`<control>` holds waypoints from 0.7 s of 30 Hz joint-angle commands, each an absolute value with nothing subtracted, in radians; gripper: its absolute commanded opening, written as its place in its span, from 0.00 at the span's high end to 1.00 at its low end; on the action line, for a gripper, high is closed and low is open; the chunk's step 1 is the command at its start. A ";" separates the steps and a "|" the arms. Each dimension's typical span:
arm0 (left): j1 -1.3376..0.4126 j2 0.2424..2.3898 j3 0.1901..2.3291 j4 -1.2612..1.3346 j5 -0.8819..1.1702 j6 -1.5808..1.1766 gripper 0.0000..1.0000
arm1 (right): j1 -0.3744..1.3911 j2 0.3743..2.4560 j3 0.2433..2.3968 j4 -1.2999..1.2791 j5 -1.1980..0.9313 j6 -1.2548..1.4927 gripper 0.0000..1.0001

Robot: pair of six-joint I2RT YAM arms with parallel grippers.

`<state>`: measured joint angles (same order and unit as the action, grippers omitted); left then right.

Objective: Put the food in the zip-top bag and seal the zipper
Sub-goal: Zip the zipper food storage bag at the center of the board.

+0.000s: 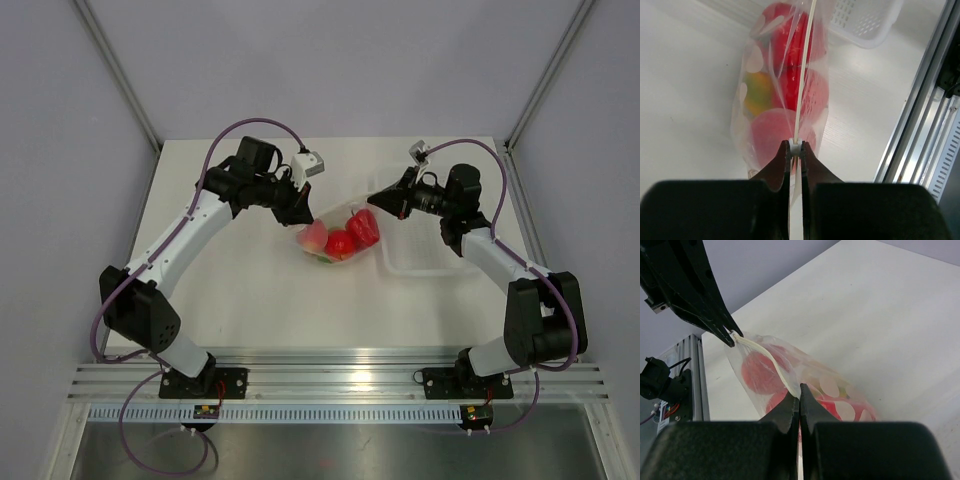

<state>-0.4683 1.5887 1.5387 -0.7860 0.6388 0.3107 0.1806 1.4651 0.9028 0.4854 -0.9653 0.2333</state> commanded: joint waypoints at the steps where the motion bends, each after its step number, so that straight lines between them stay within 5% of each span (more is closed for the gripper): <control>1: -0.430 1.505 1.491 -0.813 0.592 0.313 1.00 | 0.153 1.442 0.910 0.574 -0.881 0.250 1.00; 21: -0.184 1.364 1.333 -0.732 0.597 0.261 1.00 | 0.144 1.488 0.919 0.681 -0.802 0.345 1.00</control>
<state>-0.2333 1.4052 1.3270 -0.7357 0.6220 0.2722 0.1719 1.4834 0.9024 0.5594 -0.8822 0.3077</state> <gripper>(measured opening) 0.049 0.009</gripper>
